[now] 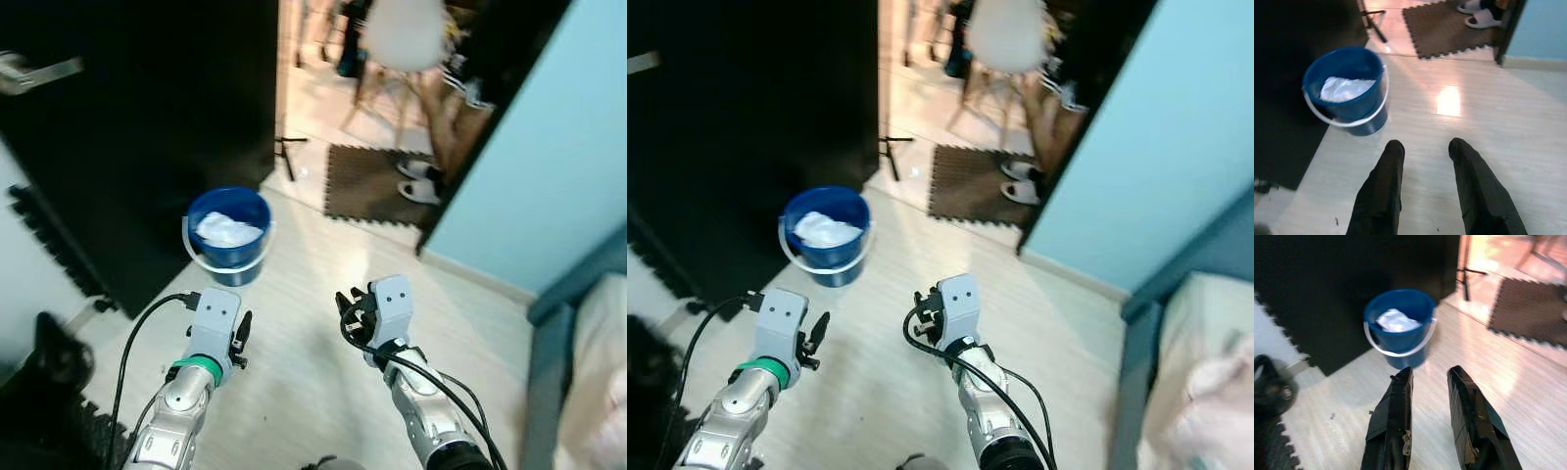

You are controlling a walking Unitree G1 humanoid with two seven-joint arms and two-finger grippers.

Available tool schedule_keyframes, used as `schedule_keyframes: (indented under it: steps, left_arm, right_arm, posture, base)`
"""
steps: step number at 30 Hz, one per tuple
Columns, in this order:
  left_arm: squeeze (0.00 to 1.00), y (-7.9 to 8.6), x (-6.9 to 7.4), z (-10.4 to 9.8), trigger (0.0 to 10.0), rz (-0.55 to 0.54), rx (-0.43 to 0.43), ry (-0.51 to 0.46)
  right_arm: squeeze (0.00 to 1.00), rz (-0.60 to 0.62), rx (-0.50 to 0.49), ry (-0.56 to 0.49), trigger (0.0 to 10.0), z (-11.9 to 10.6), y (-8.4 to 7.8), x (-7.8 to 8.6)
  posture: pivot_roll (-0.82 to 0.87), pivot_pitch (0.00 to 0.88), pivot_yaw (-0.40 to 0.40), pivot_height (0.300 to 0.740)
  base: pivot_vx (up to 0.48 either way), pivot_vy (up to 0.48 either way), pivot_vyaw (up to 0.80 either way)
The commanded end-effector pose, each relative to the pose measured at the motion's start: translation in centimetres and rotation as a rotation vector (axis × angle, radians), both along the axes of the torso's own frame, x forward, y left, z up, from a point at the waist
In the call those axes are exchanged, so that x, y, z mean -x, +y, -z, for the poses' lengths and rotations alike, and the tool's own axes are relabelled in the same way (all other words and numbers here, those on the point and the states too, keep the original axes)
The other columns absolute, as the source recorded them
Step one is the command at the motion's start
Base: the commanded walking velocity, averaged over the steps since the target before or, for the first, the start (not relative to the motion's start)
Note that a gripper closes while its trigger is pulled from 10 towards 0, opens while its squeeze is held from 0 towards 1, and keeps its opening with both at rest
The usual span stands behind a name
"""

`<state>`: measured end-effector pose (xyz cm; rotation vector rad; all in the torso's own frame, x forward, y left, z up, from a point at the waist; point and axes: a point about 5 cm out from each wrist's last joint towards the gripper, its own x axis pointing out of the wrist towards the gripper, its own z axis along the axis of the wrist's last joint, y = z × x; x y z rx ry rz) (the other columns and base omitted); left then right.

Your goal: Clean up the room

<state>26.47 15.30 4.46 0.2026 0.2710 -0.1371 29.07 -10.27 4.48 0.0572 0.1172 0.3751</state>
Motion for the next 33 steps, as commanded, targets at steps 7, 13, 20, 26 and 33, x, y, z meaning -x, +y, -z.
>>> schedule_keyframes:
  steps: [7,13,20,26,33]
  left_arm:
    - [0.0,0.0,0.4,0.1,10.0,0.049,-0.013,0.019]
    - [0.0,-0.8,-0.4,-0.9,10.0,0.061,0.016,-0.025]
    - [0.0,-1.2,-0.7,-1.6,10.0,0.083,0.041,-0.045]
    - [0.0,-1.5,-0.9,-2.1,10.0,0.102,0.046,-0.068]
    - [0.0,-1.8,-1.1,-2.6,10.0,0.12,0.056,-0.08]
  right_arm:
    - [0.0,0.01,0.003,0.04,10.0,0.9,-0.3,0.4]
    - [0.0,0.016,-0.009,0.037,10.0,0.7,-0.2,0.2]
    - [0.0,0.023,-0.015,0.035,10.0,0.6,-0.3,0.2]
    - [0.0,0.026,-0.018,0.036,10.0,0.6,-0.2,0.2]
    - [0.0,0.031,-0.023,0.034,10.0,0.5,-0.2,0.0]
  posture:
    - [0.02,0.0,0.013,0.733]
    - [0.02,0.0,0.016,0.733]
    - [0.01,0.0,0.021,0.733]
    - [0.01,0.0,0.023,0.733]
    - [0.01,0.0,0.025,0.733]
  base:
    - [0.0,0.0,-0.8]
    - [0.0,0.0,-0.8]
    - [0.0,0.0,-0.8]
    - [0.0,0.0,-0.8]
    - [0.0,0.0,-0.8]
